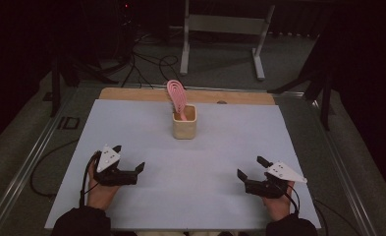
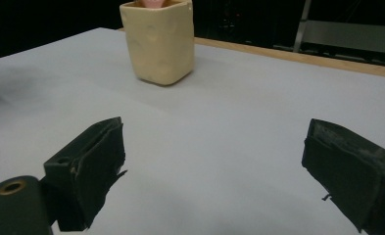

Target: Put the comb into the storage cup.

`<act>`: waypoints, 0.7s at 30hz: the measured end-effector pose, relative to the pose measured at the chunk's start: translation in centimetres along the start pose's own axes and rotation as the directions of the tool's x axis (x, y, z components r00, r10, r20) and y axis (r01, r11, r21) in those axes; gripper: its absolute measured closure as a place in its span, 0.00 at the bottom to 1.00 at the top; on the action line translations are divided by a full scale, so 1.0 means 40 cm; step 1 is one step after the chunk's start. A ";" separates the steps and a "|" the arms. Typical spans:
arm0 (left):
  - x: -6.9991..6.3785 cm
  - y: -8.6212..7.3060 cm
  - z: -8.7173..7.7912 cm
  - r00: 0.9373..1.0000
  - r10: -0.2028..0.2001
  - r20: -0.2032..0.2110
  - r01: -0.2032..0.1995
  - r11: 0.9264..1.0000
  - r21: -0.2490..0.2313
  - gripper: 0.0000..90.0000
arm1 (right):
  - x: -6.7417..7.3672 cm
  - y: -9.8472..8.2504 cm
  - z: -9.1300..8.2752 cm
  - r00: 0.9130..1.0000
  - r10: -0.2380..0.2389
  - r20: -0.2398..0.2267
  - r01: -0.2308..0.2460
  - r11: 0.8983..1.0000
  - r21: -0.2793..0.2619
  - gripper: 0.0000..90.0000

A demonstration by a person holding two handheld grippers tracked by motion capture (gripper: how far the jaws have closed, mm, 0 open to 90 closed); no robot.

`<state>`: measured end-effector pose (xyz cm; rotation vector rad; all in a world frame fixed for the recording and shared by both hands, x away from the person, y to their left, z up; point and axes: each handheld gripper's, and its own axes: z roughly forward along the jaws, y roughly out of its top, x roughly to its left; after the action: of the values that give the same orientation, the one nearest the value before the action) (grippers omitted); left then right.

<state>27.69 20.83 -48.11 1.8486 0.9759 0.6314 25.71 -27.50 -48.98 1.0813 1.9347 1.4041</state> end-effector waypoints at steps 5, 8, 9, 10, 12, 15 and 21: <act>0.010 -0.030 -0.031 1.000 -0.016 -0.008 0.016 1.000 -0.007 0.00 | 0.006 0.003 0.001 1.000 -0.016 -0.009 0.016 1.000 0.007 0.09; 0.017 -0.044 -0.046 1.000 -0.021 -0.018 0.021 1.000 -0.013 0.00 | 0.006 0.001 0.003 1.000 -0.016 -0.012 0.016 1.000 0.009 0.09; 0.020 -0.049 -0.051 0.999 -0.024 -0.021 0.024 1.000 -0.015 0.00 | 0.005 0.001 0.002 1.000 -0.017 -0.012 0.017 1.000 0.008 0.09; 0.021 -0.053 -0.055 0.999 -0.029 -0.024 0.028 0.999 -0.020 0.00 | 0.004 0.000 0.001 1.000 -0.021 -0.008 0.021 1.000 0.007 0.09; 0.023 -0.057 -0.066 0.999 -0.035 -0.029 0.034 0.999 -0.032 0.00 | 0.003 -0.001 0.000 1.000 -0.018 -0.009 0.018 1.000 0.004 0.09; 0.025 -0.061 -0.082 0.999 -0.036 -0.037 0.034 0.998 -0.052 0.00 | 0.001 -0.005 0.000 1.000 -0.021 -0.012 0.021 1.000 0.002 0.09; 0.035 -0.074 -0.103 0.997 -0.050 -0.056 0.045 0.996 -0.076 0.00 | 0.001 -0.007 -0.003 1.000 -0.024 -0.015 0.024 1.000 0.003 0.09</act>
<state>24.30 24.78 -48.88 1.7453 1.0182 0.6867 25.49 -27.57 -49.19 1.0482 1.9549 1.3999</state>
